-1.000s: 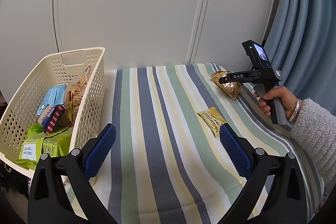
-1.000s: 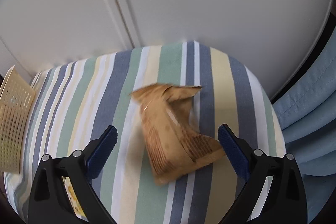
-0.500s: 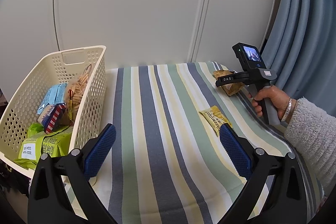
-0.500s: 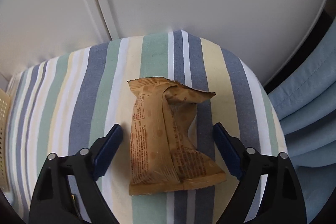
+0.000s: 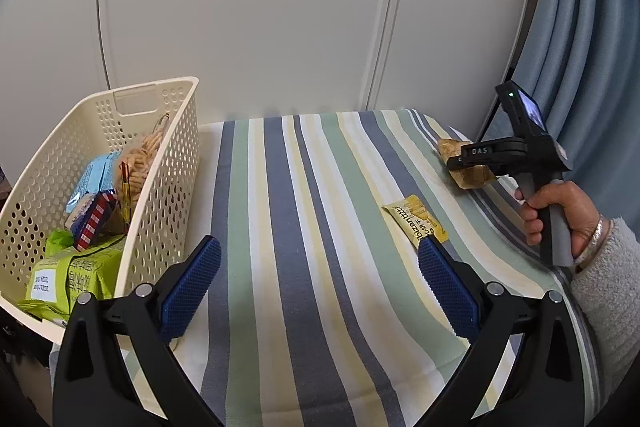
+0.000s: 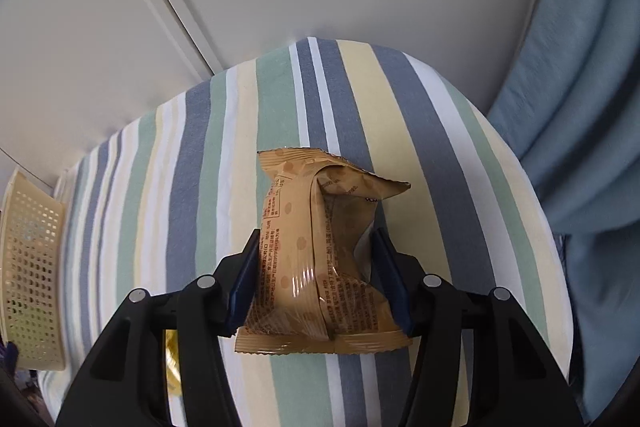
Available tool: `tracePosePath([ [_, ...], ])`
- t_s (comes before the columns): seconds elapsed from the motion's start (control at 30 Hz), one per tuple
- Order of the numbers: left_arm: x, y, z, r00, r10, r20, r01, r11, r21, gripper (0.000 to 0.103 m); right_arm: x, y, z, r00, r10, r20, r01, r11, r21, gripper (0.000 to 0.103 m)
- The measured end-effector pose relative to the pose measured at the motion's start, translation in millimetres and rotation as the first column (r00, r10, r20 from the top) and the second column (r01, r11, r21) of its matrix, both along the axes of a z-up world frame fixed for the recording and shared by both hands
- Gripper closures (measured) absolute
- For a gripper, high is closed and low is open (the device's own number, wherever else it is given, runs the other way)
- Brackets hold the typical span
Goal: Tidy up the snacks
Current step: 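Grasp the tan bread bag with the right tool, then grasp the yellow bibizan biscuit pack with the left tool while the right tool holds the tan bag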
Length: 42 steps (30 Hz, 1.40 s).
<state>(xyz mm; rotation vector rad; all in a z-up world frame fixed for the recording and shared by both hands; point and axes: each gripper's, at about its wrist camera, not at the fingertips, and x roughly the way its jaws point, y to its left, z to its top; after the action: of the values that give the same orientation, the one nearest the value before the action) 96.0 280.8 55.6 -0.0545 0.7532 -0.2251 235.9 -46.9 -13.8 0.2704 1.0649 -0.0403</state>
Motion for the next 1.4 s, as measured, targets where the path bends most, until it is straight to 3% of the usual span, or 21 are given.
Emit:
tracePosePath([
  [0.13,10,-9,-5,0.999,0.002,-0.041,-0.001,1.0,0.015,0.003,-21,-14,4,0.999,-0.038,0.032,0.035,0.996,0.086,0.048],
  [0.4,33,-67,-11,0.993,-0.073,-0.09,0.083,0.99,0.114,0.003,-31,-13,5,0.997,-0.034,0.072,0.029,0.997,0.072,0.048],
  [0.6,64,-116,-31,0.976,-0.103,-0.194,0.13,0.983,0.129,0.003,-30,-15,3,0.997,-0.025,0.08,0.018,0.996,0.09,0.048],
  [0.77,88,-139,-50,0.957,-0.089,-0.277,0.137,0.978,0.158,0.003,-30,-28,-4,0.997,-0.051,0.066,0.041,0.988,0.152,0.047],
  [0.93,107,-149,-67,0.936,-0.053,-0.349,0.109,0.984,0.142,0.003,-32,-35,-5,0.994,-0.075,0.079,0.061,0.983,0.172,0.038],
  [1.1,116,-155,-81,0.926,-0.011,-0.378,0.087,0.979,0.183,0.003,-30,-39,-6,0.993,-0.083,0.079,0.067,0.98,0.186,0.036],
  [1.13,117,-156,-83,0.924,-0.005,-0.383,0.083,0.979,0.188,0.004,-29,-40,-7,0.993,-0.083,0.078,0.067,0.98,0.189,0.036],
  [1.2,119,-158,-87,0.921,0.001,-0.39,0.081,0.977,0.195,0.018,-29,-40,-7,0.993,-0.083,0.078,0.067,0.979,0.192,0.035],
  [1.4,120,-164,-88,0.929,0.0,-0.371,0.08,0.977,0.199,0.046,-29,-38,-6,0.994,-0.075,0.081,0.058,0.98,0.192,0.035],
])
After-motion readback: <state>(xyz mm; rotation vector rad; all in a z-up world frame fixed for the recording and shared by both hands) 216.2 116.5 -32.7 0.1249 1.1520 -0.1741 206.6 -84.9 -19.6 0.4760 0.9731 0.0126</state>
